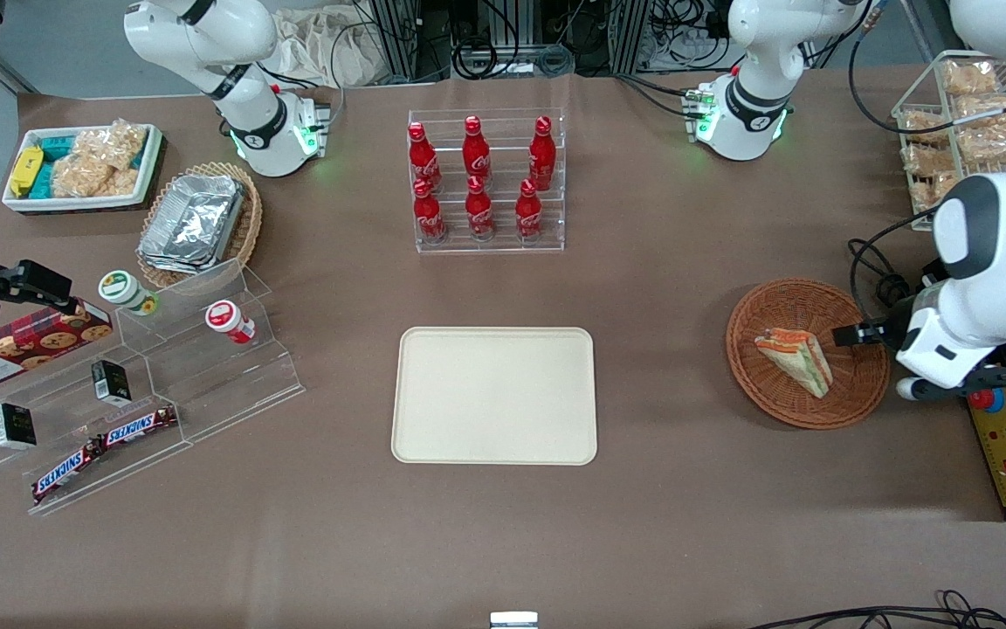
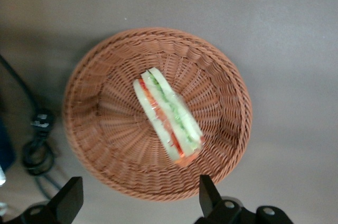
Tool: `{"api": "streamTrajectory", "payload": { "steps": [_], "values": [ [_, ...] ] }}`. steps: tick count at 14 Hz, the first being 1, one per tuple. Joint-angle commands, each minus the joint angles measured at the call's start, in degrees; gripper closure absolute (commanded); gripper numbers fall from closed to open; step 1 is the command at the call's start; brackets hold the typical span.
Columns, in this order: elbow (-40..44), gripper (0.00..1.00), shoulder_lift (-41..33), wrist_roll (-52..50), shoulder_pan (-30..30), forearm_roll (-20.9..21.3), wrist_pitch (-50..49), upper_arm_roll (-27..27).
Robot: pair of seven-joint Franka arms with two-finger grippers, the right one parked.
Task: Place sandwich from basket to tray
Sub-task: 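Lower the open left gripper over the wrapped sandwich in the basket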
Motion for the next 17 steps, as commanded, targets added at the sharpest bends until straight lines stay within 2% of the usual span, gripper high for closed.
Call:
{"api": "streamTrajectory", "payload": {
  "steps": [1,4,9,11,12,13,14,15,17],
  "values": [
    [-6.90,0.02,-1.03,-8.99,0.22,-1.70,10.47,-0.07],
    [-11.31,0.02,1.16,-15.25,0.14,-1.71,20.60,-0.07],
    [-14.12,0.03,5.03,-20.53,-0.04,-1.09,27.55,-0.07],
    [-14.21,0.18,5.74,-21.24,-0.13,-0.74,27.83,-0.07],
    [-14.21,0.36,5.66,-21.25,-0.30,-0.56,27.83,-0.07],
    [-14.30,0.64,5.22,-21.16,-0.39,-0.48,27.74,-0.07],
    [-14.22,0.88,4.61,-21.07,-0.39,-0.47,27.22,-0.07],
    [-14.04,1.00,3.64,-20.90,-0.48,-0.47,25.73,-0.24],
    [-11.16,1.00,0.05,-20.81,-0.57,-0.04,17.42,-0.68]
  ]
}}
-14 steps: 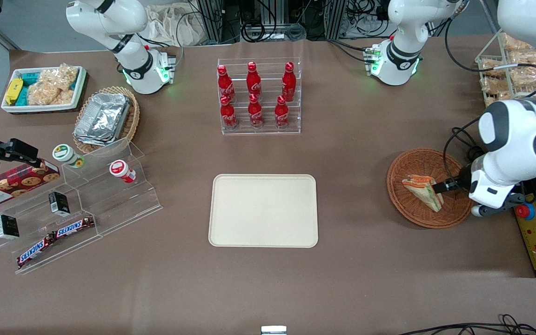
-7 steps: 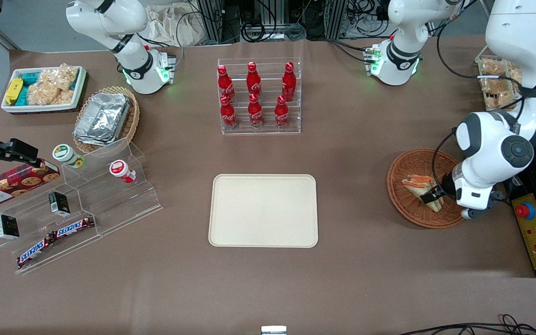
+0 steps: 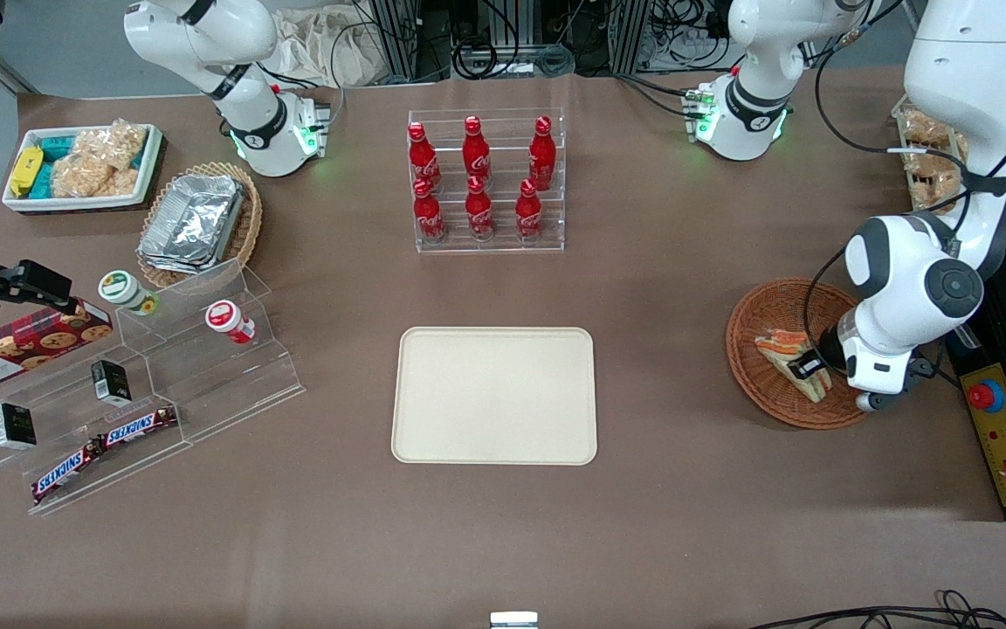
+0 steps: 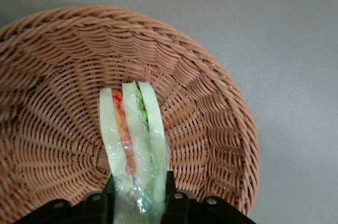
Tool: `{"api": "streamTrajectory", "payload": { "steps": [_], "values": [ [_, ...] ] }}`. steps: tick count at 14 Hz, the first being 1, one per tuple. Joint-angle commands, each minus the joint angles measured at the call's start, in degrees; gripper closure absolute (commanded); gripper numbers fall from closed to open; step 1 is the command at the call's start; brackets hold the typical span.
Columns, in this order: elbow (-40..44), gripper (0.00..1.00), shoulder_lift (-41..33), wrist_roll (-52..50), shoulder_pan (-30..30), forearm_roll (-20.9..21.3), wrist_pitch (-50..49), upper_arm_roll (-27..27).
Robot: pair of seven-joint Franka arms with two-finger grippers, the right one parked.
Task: Place sandwich from basket to tray
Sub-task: 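Lower the open left gripper over the wrapped sandwich in the basket, then close the left gripper on the sandwich and lift it from the basket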
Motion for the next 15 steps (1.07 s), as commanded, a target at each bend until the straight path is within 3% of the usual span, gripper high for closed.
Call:
{"api": "streamTrajectory", "payload": {
  "steps": [1,5,7,10,13,15],
  "values": [
    [4.05,1.00,-6.73,-0.57,-0.38,1.01,-13.37,-0.85],
    [22.31,1.00,-9.04,-0.04,-0.29,0.75,-35.80,-3.66],
    [28.48,1.00,-9.12,0.14,-0.29,0.66,-40.49,-5.24],
    [31.85,1.00,-8.77,0.23,-0.29,0.58,-40.25,-9.01],
    [31.32,1.00,-6.76,3.56,-0.64,0.75,-37.27,-16.47],
    [31.06,1.00,-3.17,3.74,-4.92,2.32,-32.18,-18.87]
  ]
}}
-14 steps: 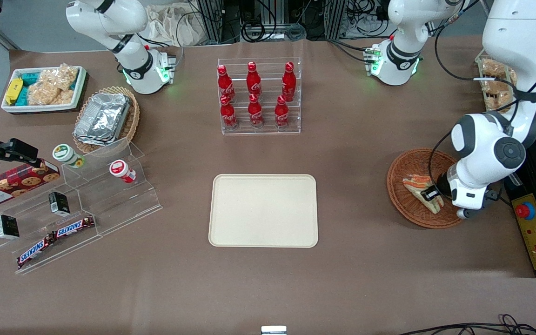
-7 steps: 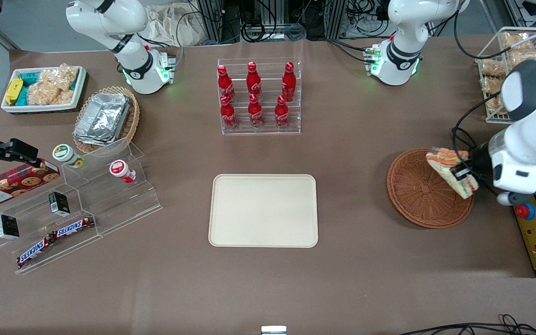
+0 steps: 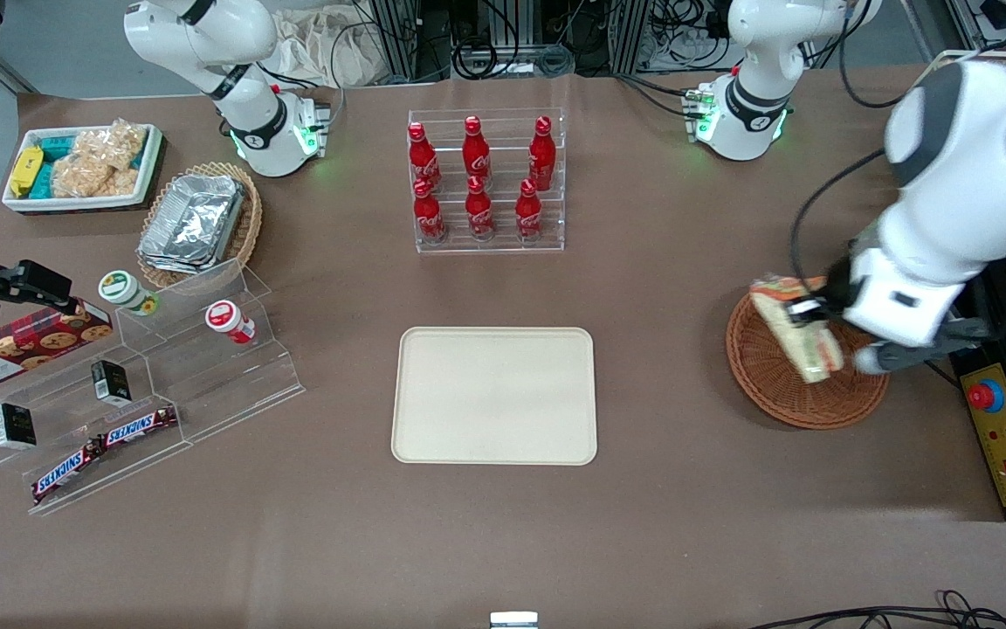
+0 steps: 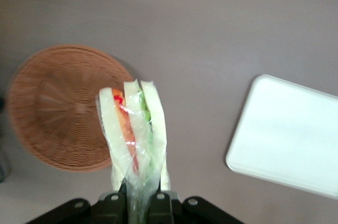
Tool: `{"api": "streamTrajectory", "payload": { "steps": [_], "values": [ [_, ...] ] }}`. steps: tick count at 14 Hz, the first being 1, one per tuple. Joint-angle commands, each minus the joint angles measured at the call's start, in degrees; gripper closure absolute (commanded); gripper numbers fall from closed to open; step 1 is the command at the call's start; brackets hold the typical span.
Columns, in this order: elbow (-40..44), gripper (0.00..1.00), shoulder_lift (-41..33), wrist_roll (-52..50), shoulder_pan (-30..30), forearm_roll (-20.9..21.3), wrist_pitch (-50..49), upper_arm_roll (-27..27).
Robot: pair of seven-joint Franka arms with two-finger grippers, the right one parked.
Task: Place sandwich from basket to tray
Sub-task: 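Carry the held sandwich with the left gripper over the cream tray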
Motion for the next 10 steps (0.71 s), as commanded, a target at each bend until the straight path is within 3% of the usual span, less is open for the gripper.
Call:
{"api": "streamTrajectory", "payload": {
  "steps": [1,4,7,10],
  "values": [
    [1.31,1.00,6.41,0.83,-6.74,4.14,5.29,-1.62],
    [1.31,1.00,13.88,0.92,-13.17,6.71,10.47,-1.62],
    [1.83,1.00,21.35,0.13,-17.66,12.06,15.49,-1.53],
    [2.36,1.00,27.50,0.04,-19.43,12.69,21.46,-1.44]
  ]
}}
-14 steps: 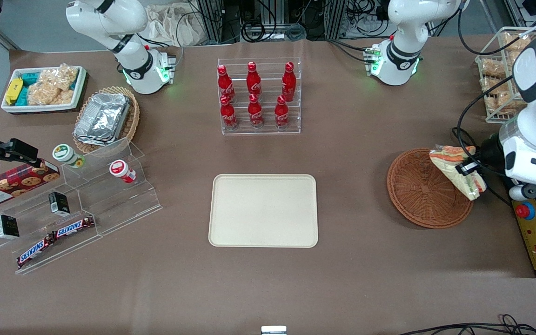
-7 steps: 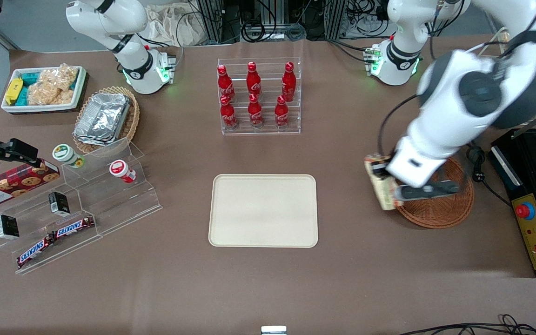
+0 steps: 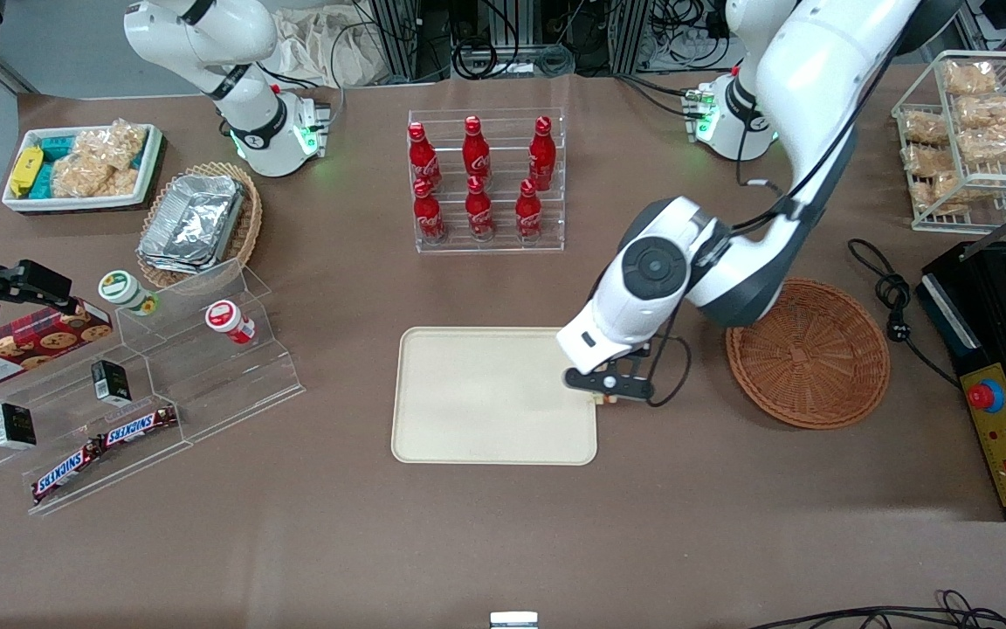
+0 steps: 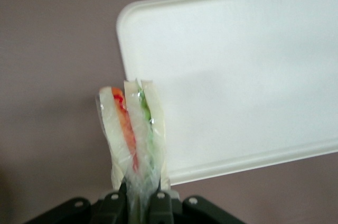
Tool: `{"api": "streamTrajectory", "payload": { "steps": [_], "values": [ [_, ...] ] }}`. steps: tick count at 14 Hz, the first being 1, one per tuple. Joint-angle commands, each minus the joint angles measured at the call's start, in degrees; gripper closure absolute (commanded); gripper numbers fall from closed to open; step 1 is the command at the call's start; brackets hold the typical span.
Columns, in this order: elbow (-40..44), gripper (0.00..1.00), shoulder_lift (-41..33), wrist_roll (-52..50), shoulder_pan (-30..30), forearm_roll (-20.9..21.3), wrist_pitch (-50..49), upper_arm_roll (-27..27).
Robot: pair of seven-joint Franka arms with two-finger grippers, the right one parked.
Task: Place sandwich from basket to tray
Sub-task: 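Carry the held sandwich with the left gripper over the cream tray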
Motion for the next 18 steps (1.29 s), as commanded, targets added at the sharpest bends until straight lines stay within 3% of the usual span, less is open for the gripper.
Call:
{"api": "streamTrajectory", "payload": {
  "steps": [1,4,7,8,9,10,11,12,15,18],
  "values": [
    [2.53,1.00,5.56,0.07,-1.72,1.31,4.68,0.52],
    [3.93,1.00,7.24,-0.36,-5.85,1.13,9.09,6.04],
    [6.31,1.00,9.79,-0.45,-6.04,1.22,11.73,7.21],
    [6.48,0.90,10.05,-0.45,-6.04,1.22,12.78,7.38],
    [6.49,0.68,10.14,-0.63,-6.04,1.13,12.97,7.47],
    [6.49,0.40,10.40,-1.06,-6.13,1.05,12.97,7.38],
    [6.49,0.06,10.41,-2.55,-6.22,1.22,13.05,7.47],
    [6.49,0.01,10.49,-3.61,-6.56,1.22,13.06,7.47],
    [6.57,0.01,9.27,-4.06,-6.57,1.31,11.66,7.38],
    [7.01,0.01,2.43,-5.20,-5.43,1.13,3.16,7.47]
  ]
}}
